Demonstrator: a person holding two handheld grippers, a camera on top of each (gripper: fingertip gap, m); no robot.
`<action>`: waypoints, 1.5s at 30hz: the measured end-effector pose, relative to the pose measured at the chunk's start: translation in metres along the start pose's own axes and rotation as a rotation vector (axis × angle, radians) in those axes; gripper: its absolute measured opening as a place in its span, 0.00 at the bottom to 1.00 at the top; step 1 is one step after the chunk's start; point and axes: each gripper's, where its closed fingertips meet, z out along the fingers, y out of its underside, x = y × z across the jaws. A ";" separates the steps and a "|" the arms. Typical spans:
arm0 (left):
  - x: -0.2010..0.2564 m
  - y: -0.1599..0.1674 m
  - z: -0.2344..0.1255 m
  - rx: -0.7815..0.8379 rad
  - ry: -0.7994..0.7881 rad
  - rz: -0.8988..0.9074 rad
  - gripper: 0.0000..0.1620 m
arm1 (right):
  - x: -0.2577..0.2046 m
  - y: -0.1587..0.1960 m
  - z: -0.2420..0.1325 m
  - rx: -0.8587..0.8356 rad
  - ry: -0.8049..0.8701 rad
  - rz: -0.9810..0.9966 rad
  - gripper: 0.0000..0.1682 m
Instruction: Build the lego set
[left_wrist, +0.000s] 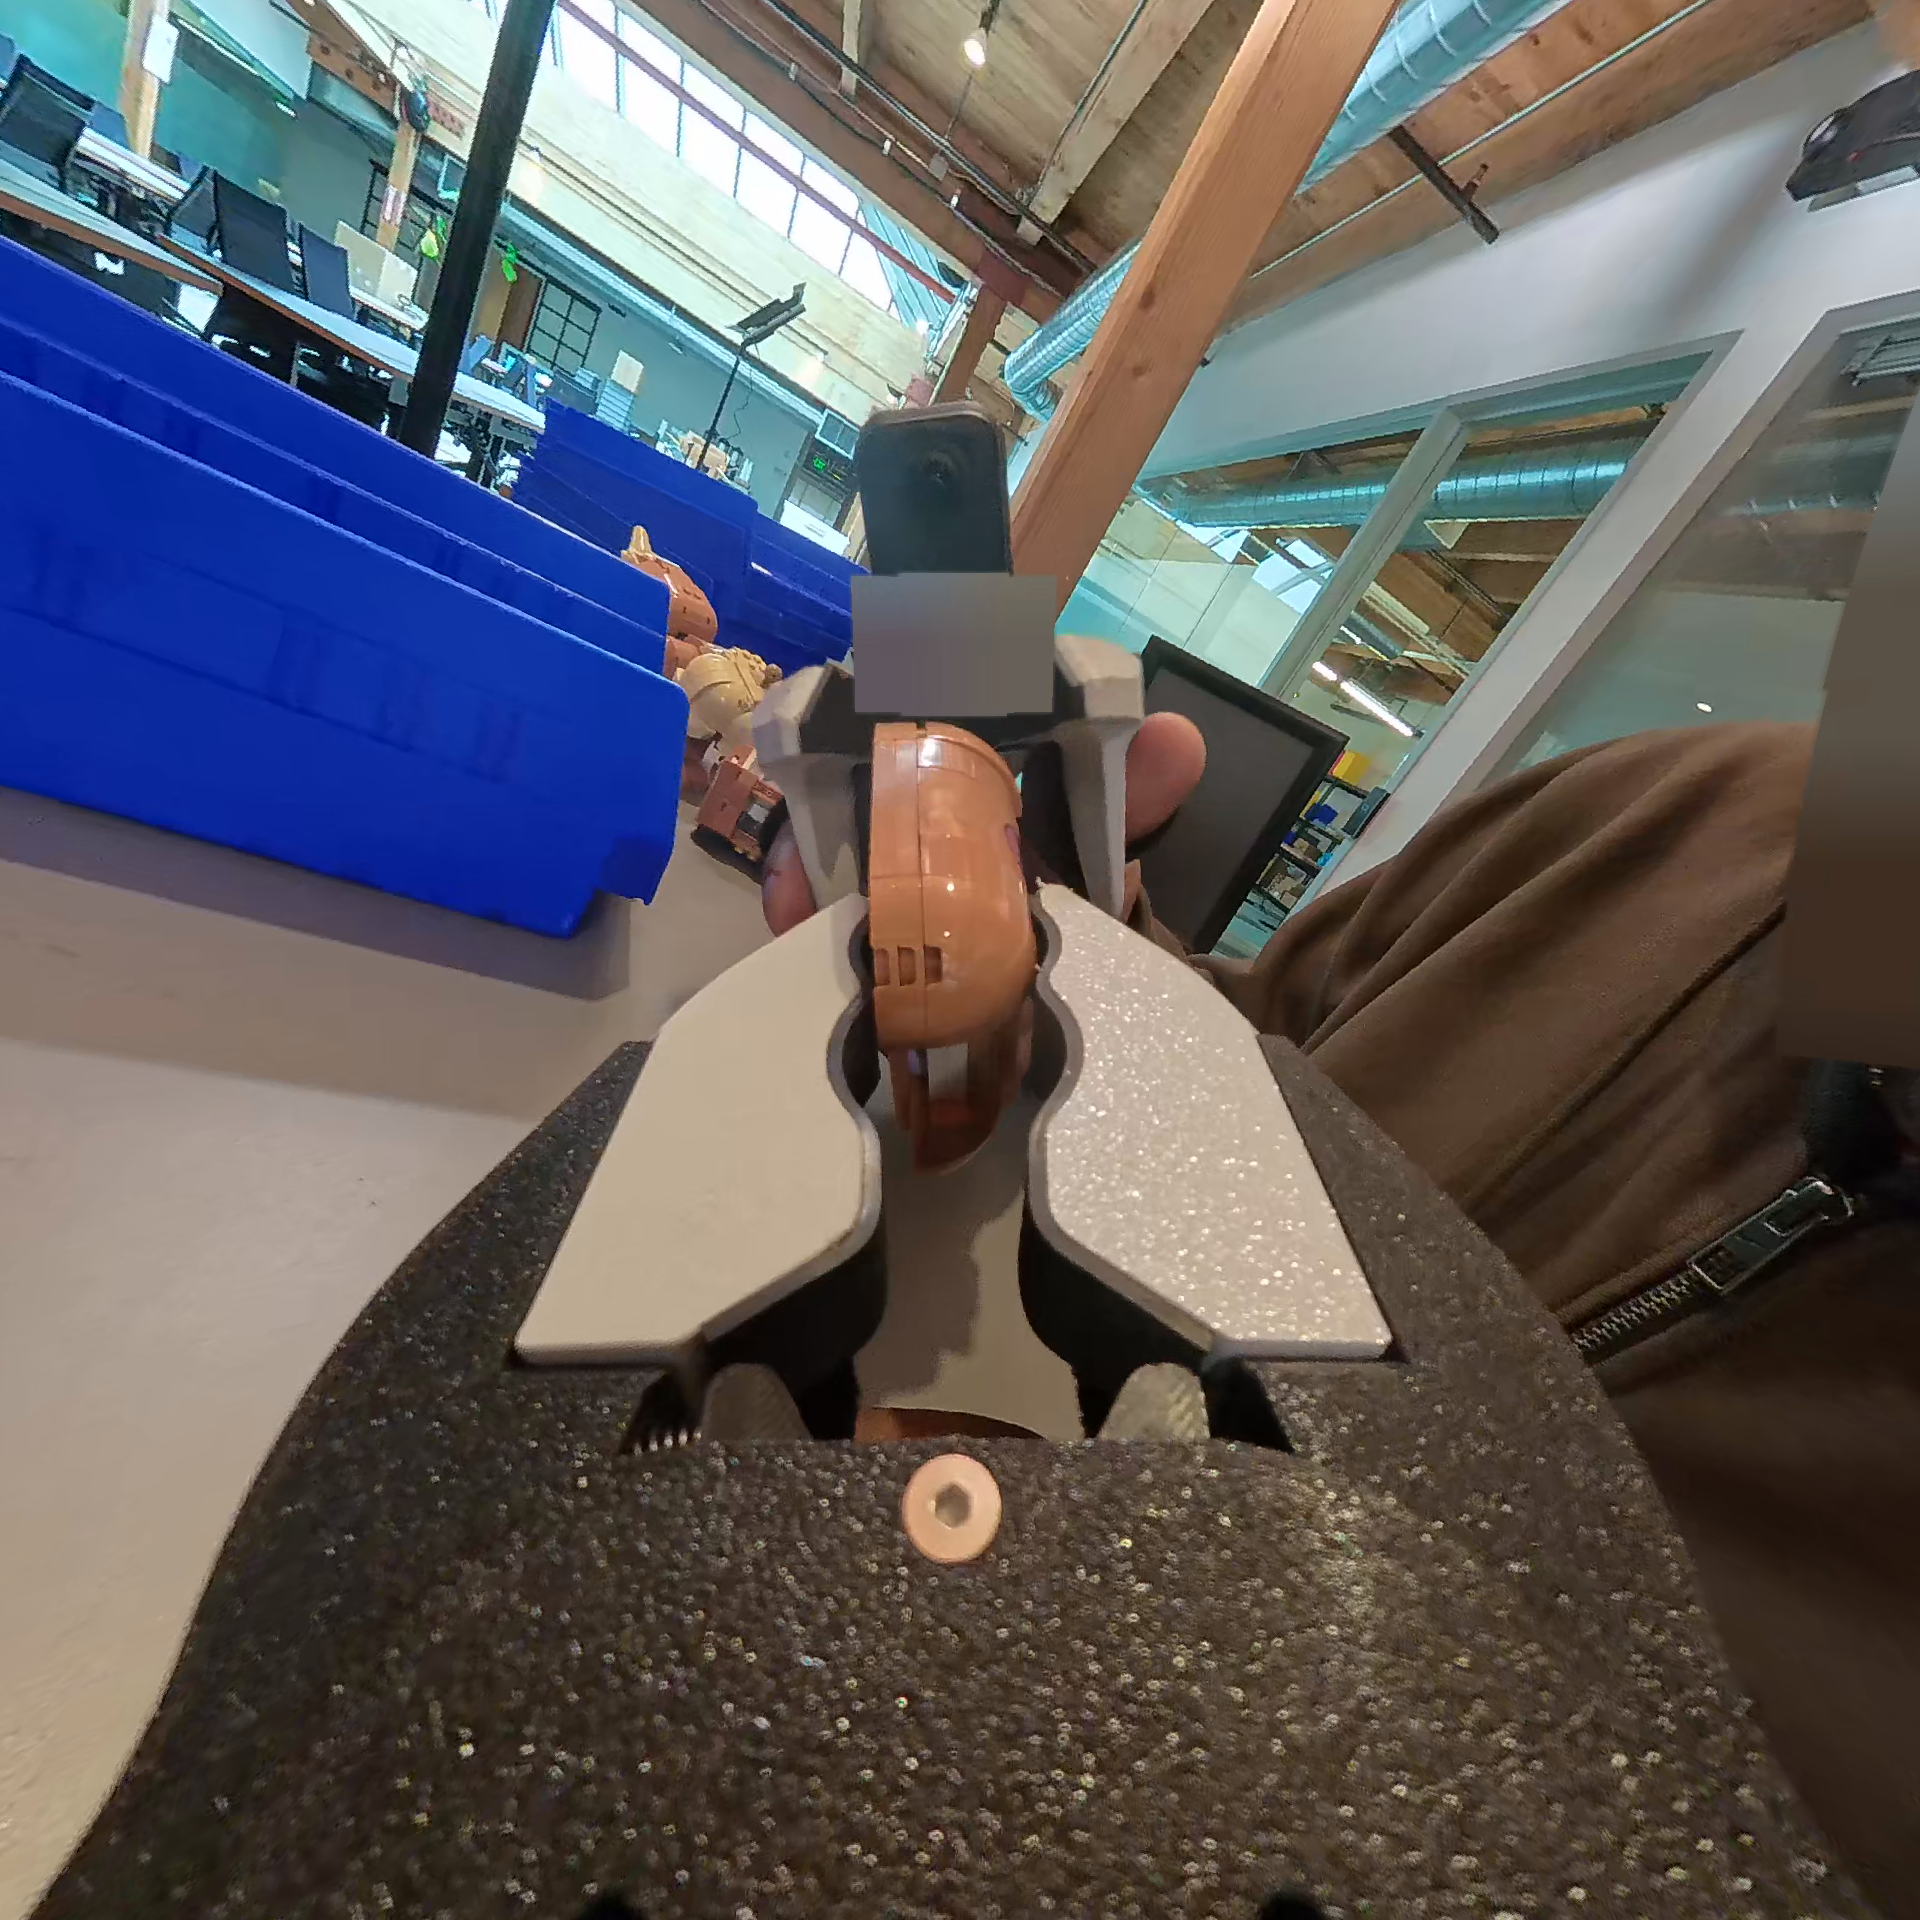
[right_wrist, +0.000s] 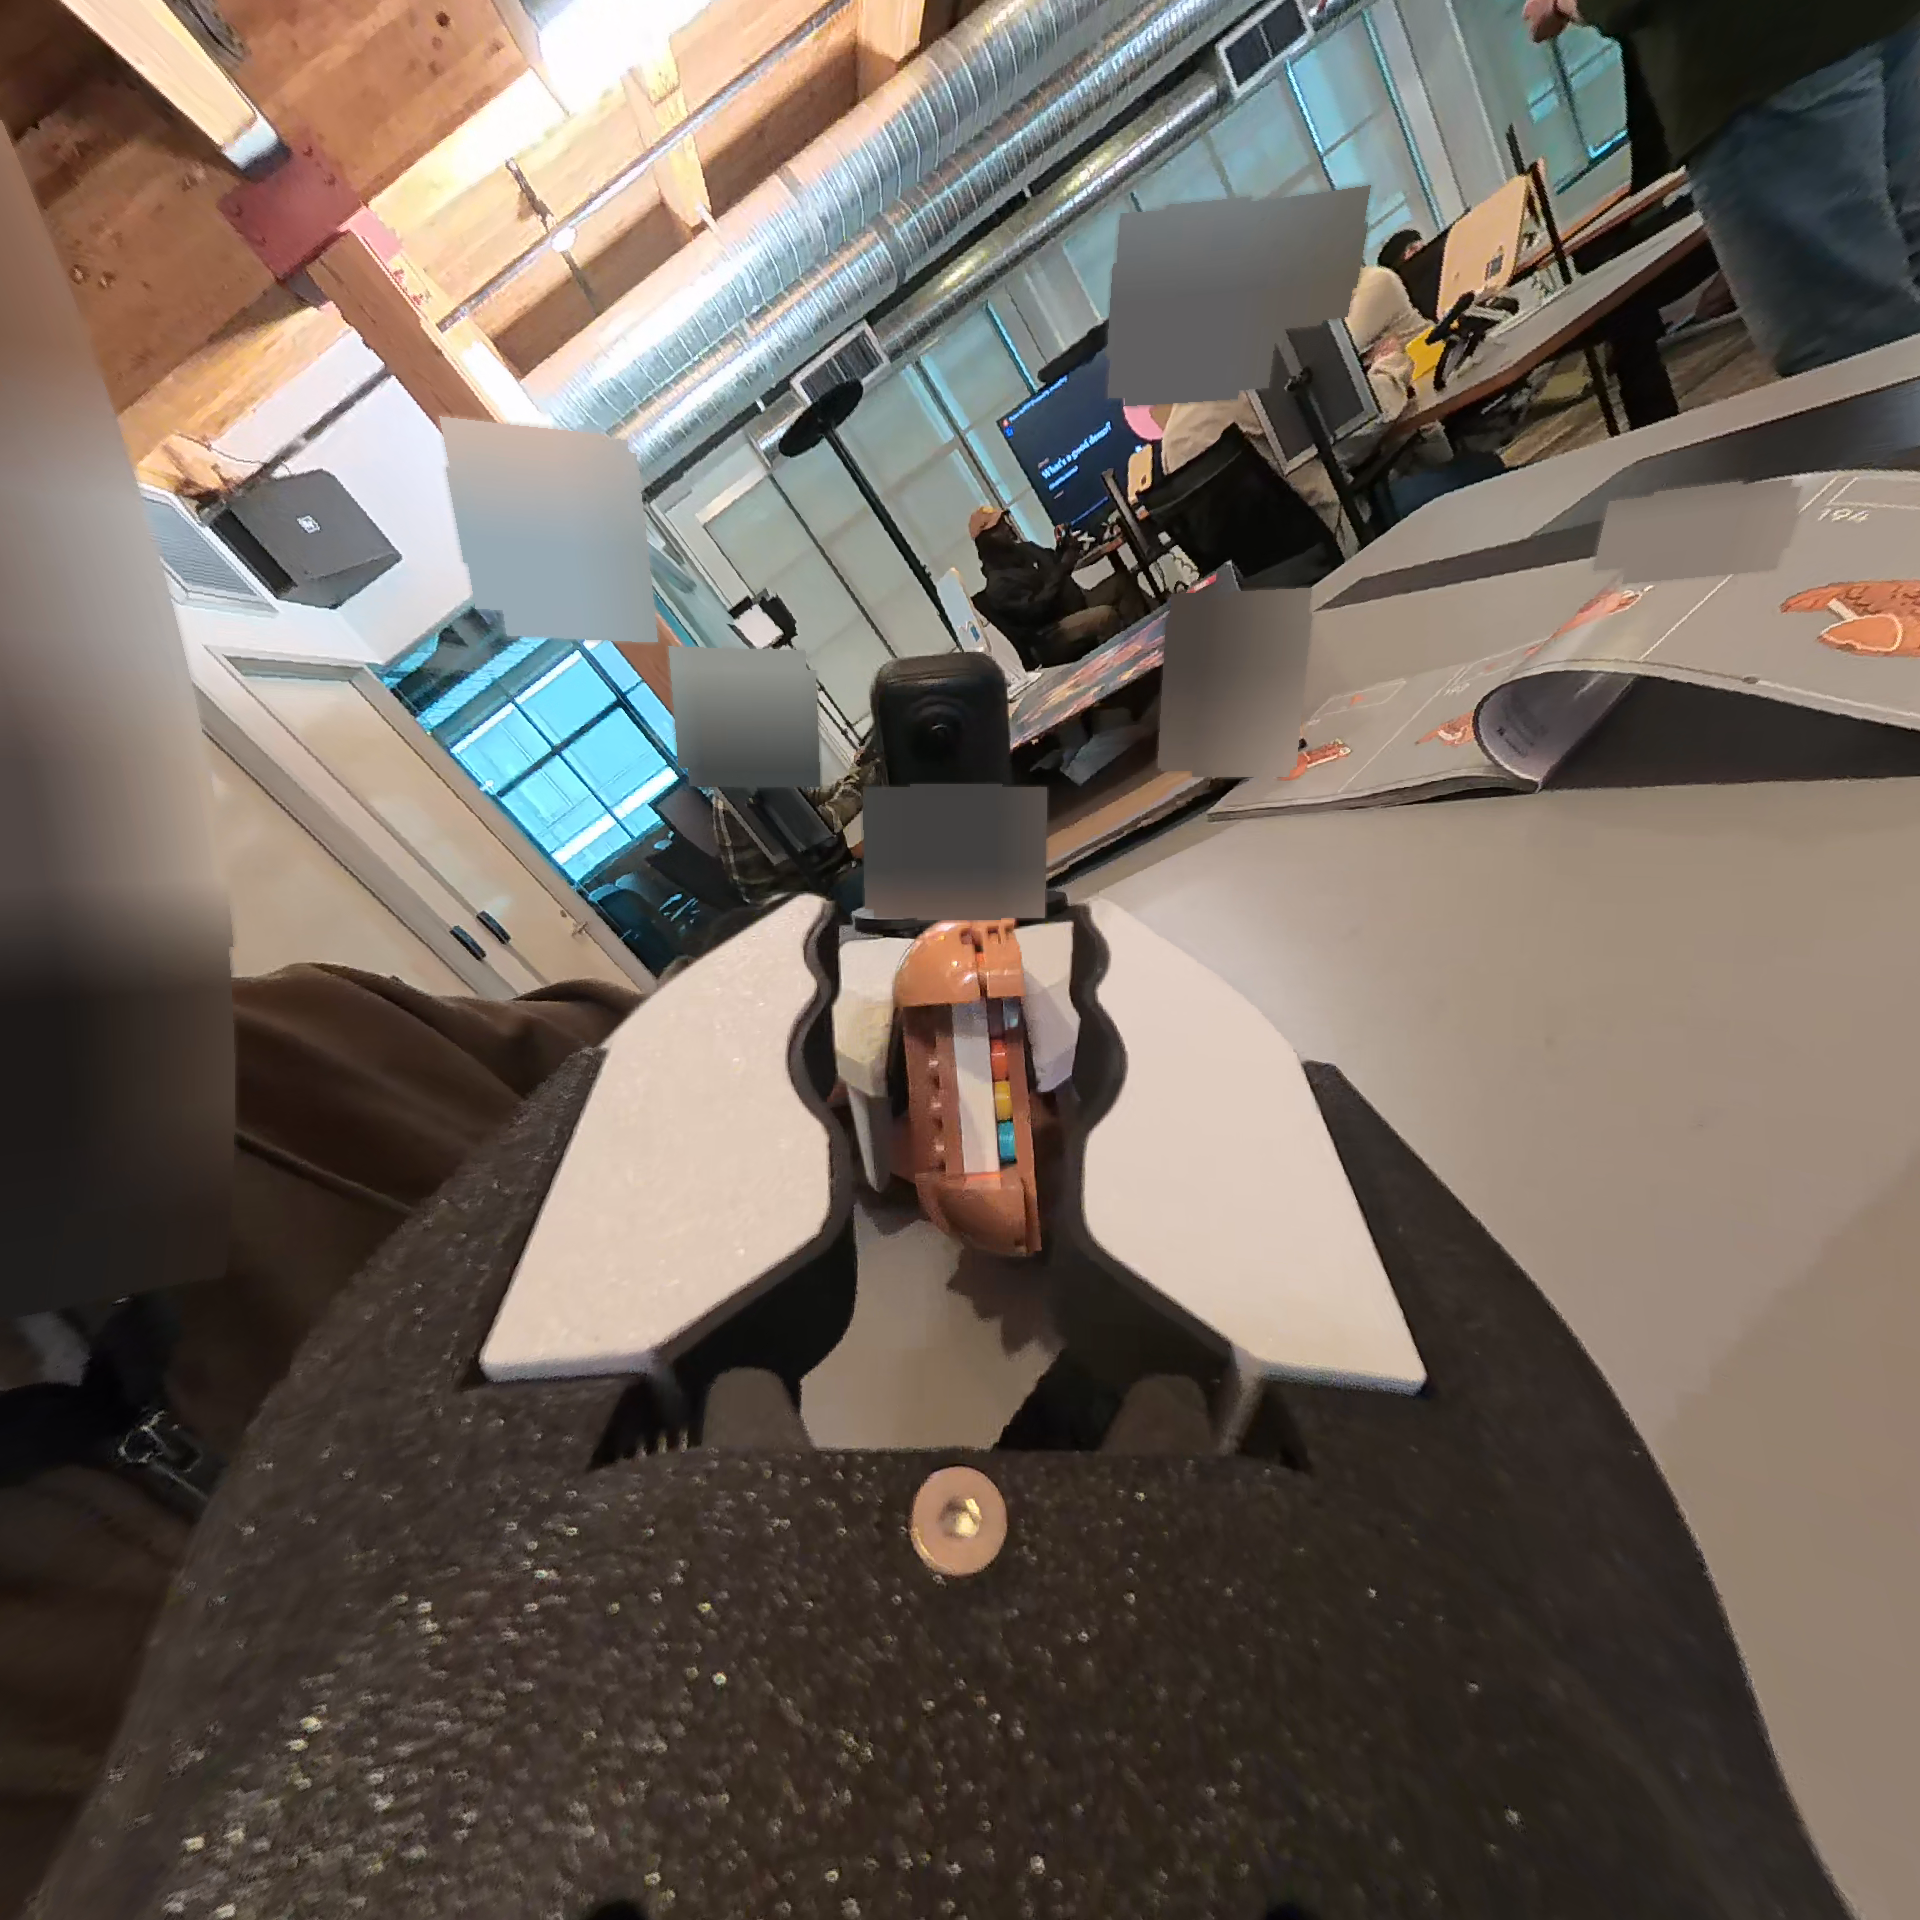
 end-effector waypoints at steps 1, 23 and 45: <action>0.000 0.000 0.000 0.001 -0.001 0.006 0.16 | 0.000 0.002 0.000 -0.013 0.010 -0.012 0.26; 0.009 0.011 0.004 -0.077 -0.014 0.167 0.16 | -0.013 0.017 0.003 -0.050 0.001 -0.104 0.15; 0.008 0.018 0.004 -0.122 -0.015 0.206 0.15 | -0.012 0.024 -0.001 -0.054 0.005 -0.109 0.14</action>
